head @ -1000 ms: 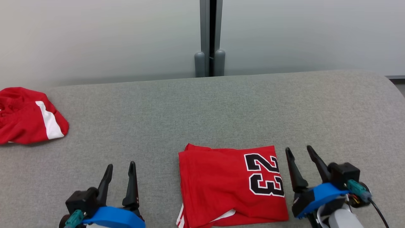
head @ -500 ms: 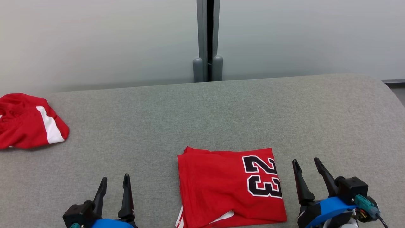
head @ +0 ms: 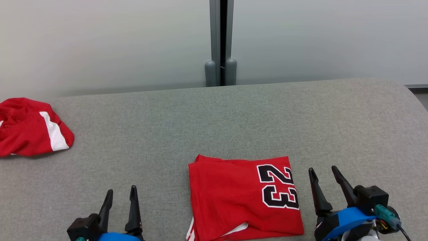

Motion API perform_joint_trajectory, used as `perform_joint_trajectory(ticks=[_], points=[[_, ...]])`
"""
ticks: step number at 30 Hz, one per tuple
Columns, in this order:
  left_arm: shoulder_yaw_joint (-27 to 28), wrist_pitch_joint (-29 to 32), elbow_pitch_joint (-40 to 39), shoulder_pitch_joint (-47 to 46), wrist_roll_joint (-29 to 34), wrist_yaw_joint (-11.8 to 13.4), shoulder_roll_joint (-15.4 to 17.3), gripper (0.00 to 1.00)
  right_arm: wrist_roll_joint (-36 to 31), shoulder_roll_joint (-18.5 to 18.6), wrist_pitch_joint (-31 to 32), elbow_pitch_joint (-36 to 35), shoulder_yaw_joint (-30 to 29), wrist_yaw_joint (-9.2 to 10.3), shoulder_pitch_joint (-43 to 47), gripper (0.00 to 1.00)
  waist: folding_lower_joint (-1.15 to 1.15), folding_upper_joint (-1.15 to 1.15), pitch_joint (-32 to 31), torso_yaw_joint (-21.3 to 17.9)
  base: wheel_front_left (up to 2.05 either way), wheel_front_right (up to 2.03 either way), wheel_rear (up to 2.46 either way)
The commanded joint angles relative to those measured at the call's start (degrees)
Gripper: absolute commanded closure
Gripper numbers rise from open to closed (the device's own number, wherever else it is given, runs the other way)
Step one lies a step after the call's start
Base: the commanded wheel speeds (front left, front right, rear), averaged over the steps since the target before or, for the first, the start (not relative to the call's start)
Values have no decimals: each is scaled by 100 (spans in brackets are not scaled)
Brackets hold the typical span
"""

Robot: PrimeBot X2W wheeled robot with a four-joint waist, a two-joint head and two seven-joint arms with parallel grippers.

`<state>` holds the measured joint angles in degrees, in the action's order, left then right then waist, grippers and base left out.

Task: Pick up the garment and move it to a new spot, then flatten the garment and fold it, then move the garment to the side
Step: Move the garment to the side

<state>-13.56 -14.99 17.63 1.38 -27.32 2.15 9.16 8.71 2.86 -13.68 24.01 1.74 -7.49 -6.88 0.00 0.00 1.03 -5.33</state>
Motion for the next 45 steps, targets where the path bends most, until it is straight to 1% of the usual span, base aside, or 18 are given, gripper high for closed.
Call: perform_joint_trajectory(ticks=[1,3,6,9,13,15,19,23,27,28,29,30,31,34,38,40,45], points=[[41,-27,17,28,27,-15,6,0,-13,6,15,-26,5,-1,19,0,0,0,3,1,0,0,0],[71,-27,38,18,57,-44,-4,0,-53,6,54,-15,-15,-1,-39,0,0,0,12,6,0,0,0],[105,-27,59,-41,104,-70,-3,0,-112,6,319,37,-16,-1,-157,0,0,0,43,38,0,0,0],[155,-27,47,-100,130,-73,9,0,-141,9,814,94,-101,-1,-277,0,0,0,83,92,0,0,0],[272,-27,71,-166,160,-86,34,0,-172,6,1684,205,-181,-1,-430,0,0,0,174,231,0,0,0],[324,-27,70,-184,143,-103,19,0,-205,5,2095,254,-131,-1,-458,0,0,0,222,308,0,0,0],[411,-27,72,-189,188,-118,1,0,1,8,2801,335,2,-1,-481,0,0,0,340,447,0,0,0],[461,-27,76,-231,227,-167,-48,0,-37,7,3346,401,1,-1,-533,0,0,0,460,552,0,0,0],[529,-27,77,-277,265,-209,-72,0,104,1,3617,435,52,-2,-595,0,0,0,566,593,0,0,0],[547,-27,71,-288,283,-219,-78,0,104,-2,3616,429,72,-2,-634,23,0,0,591,594,0,0,0],[574,-27,66,-297,292,-217,-78,0,78,-5,3611,418,96,-2,-669,58,0,0,621,590,0,0,0],[595,-27,54,-306,309,-218,-69,0,38,-9,3590,397,137,-2,-705,73,0,0,648,581,0,0,0],[609,-27,38,-320,331,-225,-64,0,27,-9,3529,357,146,-2,-765,100,0,0,679,563,0,0,0],[617,-27,-40,-362,404,-251,-73,0,-110,21,3342,217,96,-1,-960,100,0,0,789,446,0,0,0],[626,-27,-132,-463,492,-244,-39,0,-213,94,3149,48,-56,1,-1254,100,0,0,985,132,0,0,0],[615,-27,-201,-516,541,-247,-8,0,-239,152,3097,-50,-163,1,-1403,100,0,0,1107,-88,0,0,0],[553,71,-454,-737,651,-250,145,0,-257,327,2972,-266,-445,-1,-1688,100,0,0,1511,-782,0,0,0]])
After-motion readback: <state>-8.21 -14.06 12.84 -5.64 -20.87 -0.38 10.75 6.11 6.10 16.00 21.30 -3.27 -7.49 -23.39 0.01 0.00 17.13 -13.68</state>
